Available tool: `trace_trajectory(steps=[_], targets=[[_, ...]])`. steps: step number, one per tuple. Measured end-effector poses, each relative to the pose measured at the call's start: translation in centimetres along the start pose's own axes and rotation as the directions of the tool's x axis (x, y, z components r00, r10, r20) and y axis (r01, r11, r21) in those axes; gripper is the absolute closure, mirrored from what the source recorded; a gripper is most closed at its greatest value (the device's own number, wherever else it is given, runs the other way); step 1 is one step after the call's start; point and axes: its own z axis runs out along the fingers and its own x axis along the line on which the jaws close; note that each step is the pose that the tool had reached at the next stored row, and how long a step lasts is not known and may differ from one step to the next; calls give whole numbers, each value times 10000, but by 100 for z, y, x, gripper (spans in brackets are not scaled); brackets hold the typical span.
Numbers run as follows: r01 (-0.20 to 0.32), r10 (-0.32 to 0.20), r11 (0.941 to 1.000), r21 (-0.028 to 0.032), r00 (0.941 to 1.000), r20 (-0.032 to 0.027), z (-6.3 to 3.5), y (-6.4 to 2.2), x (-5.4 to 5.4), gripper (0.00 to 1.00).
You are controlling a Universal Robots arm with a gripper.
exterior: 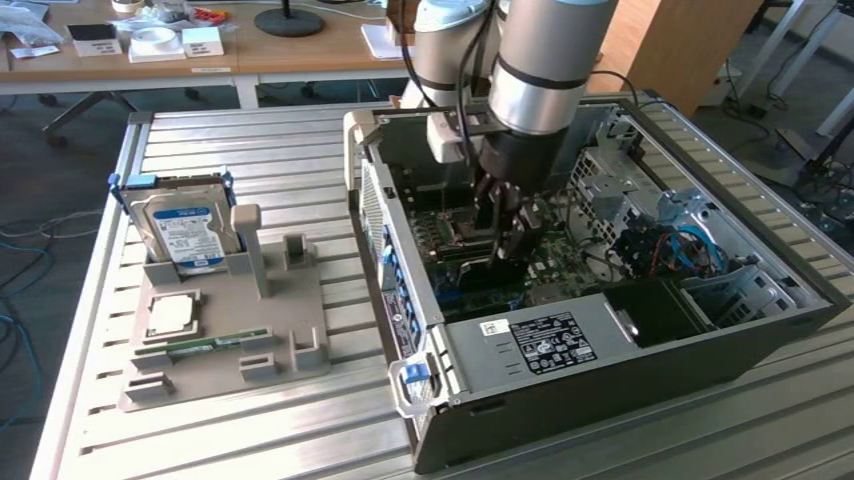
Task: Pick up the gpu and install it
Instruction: 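Insert the gpu into the slot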
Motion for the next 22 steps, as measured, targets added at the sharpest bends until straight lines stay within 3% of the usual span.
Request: trace_trajectory(steps=[11, 18, 22], targets=[[0, 0, 10000, 0, 10000, 0, -291, -4, -4, 36], [0, 0, 10000, 0, 10000, -1, -432, -6, -7, 36], [0, 0, 10000, 2, 10000, 2, -459, -6, -7, 36]])
